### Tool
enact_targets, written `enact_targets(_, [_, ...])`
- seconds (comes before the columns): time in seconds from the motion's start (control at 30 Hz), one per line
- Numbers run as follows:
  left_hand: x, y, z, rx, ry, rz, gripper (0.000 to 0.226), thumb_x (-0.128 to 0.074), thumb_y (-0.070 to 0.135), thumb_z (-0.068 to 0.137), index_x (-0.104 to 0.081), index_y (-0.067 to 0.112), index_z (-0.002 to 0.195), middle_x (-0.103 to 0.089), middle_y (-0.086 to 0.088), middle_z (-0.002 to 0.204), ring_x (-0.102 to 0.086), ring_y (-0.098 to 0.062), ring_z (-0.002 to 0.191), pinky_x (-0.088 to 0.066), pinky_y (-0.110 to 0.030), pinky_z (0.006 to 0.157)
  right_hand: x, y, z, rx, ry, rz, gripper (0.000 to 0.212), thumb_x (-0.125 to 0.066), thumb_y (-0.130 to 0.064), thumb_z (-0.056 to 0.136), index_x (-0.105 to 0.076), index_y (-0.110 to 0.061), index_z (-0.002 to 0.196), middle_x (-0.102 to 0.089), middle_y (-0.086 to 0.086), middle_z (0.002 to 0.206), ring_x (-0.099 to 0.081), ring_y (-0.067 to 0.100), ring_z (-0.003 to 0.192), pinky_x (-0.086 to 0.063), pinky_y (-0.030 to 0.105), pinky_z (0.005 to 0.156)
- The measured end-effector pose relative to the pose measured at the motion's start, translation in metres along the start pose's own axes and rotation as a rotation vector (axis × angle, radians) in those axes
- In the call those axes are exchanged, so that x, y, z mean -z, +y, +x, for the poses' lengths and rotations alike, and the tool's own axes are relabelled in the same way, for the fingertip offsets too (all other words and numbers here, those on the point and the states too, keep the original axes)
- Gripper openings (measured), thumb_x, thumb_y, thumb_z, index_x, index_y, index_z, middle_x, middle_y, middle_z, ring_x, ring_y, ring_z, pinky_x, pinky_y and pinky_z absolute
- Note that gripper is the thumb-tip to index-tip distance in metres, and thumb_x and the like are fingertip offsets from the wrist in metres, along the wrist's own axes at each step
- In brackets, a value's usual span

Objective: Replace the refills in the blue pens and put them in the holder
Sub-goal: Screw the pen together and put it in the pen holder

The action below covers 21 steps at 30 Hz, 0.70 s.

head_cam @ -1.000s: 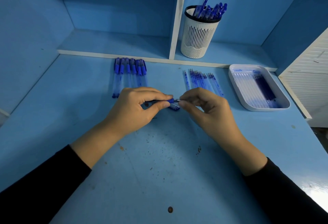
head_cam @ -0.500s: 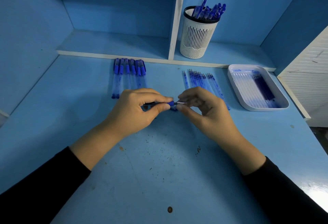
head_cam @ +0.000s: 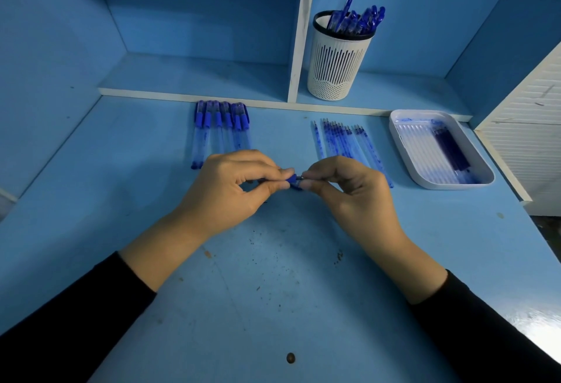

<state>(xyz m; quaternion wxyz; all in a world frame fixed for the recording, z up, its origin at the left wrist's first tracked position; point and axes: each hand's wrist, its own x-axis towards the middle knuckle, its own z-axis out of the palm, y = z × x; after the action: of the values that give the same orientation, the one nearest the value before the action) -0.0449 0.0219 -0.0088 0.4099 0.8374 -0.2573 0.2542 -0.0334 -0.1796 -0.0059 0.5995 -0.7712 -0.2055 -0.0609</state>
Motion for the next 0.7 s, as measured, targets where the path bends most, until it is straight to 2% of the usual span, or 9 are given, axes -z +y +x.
enact_targets(0.1, [0.001,-0.002,0.000,-0.021,0.002,0.021,0.013,-0.080,0.007,0.080,-0.078,0.006,0.093,-0.073,0.000,0.085,-0.067,-0.005,0.076,-0.054,-0.020,0.072,-0.003,-0.006,0.001,-0.106,0.004,0.101,0.012,-0.075,-0.002,0.079,-0.070,-0.013,0.080,-0.073,0.000,0.078,-0.071,0.014,0.077,-0.054,0.026,0.076])
enact_targets(0.2, [0.003,-0.003,0.001,0.055,-0.015,-0.006,0.014,-0.079,0.012,0.081,-0.078,0.009,0.094,-0.073,0.003,0.087,-0.068,-0.005,0.078,-0.054,-0.021,0.074,-0.002,-0.011,0.005,-0.187,0.006,0.208,0.007,-0.075,-0.004,0.079,-0.071,-0.008,0.083,-0.073,-0.004,0.072,-0.067,0.005,0.066,-0.048,0.012,0.064])
enact_targets(0.27, [0.006,-0.003,0.003,0.113,-0.006,-0.020,0.014,-0.078,0.013,0.081,-0.078,0.012,0.095,-0.073,0.007,0.089,-0.069,-0.005,0.082,-0.054,-0.020,0.078,0.000,-0.010,0.006,-0.204,0.021,0.180,0.009,-0.076,-0.011,0.080,-0.073,-0.011,0.088,-0.073,-0.007,0.073,-0.065,0.001,0.066,-0.046,0.010,0.065])
enact_targets(0.37, [0.013,-0.007,0.005,0.201,0.046,-0.028,0.014,-0.078,0.010,0.081,-0.078,0.013,0.095,-0.072,0.014,0.093,-0.068,-0.001,0.084,-0.052,-0.016,0.080,0.005,-0.001,0.006,-0.130,0.022,-0.067,0.011,-0.077,-0.015,0.081,-0.073,-0.014,0.091,-0.070,-0.011,0.076,-0.064,0.002,0.072,-0.046,0.012,0.071])
enact_targets(0.5, [0.018,-0.013,0.006,0.315,0.059,-0.027,0.017,-0.079,0.010,0.081,-0.078,0.017,0.097,-0.073,0.011,0.093,-0.069,-0.006,0.084,-0.056,-0.025,0.082,0.003,0.008,0.006,0.063,-0.099,-0.378,0.014,-0.077,-0.012,0.081,-0.072,-0.011,0.094,-0.068,-0.003,0.088,-0.060,0.008,0.083,-0.044,0.010,0.078])
enact_targets(0.7, [0.018,-0.014,0.004,0.389,-0.002,-0.048,0.018,-0.078,0.012,0.082,-0.077,0.022,0.097,-0.073,0.015,0.096,-0.069,-0.002,0.088,-0.055,-0.025,0.087,-0.006,0.010,0.009,0.213,-0.156,-0.480,0.013,-0.069,-0.002,0.084,-0.073,-0.008,0.095,-0.069,0.002,0.091,-0.060,0.008,0.080,-0.047,0.013,0.077])
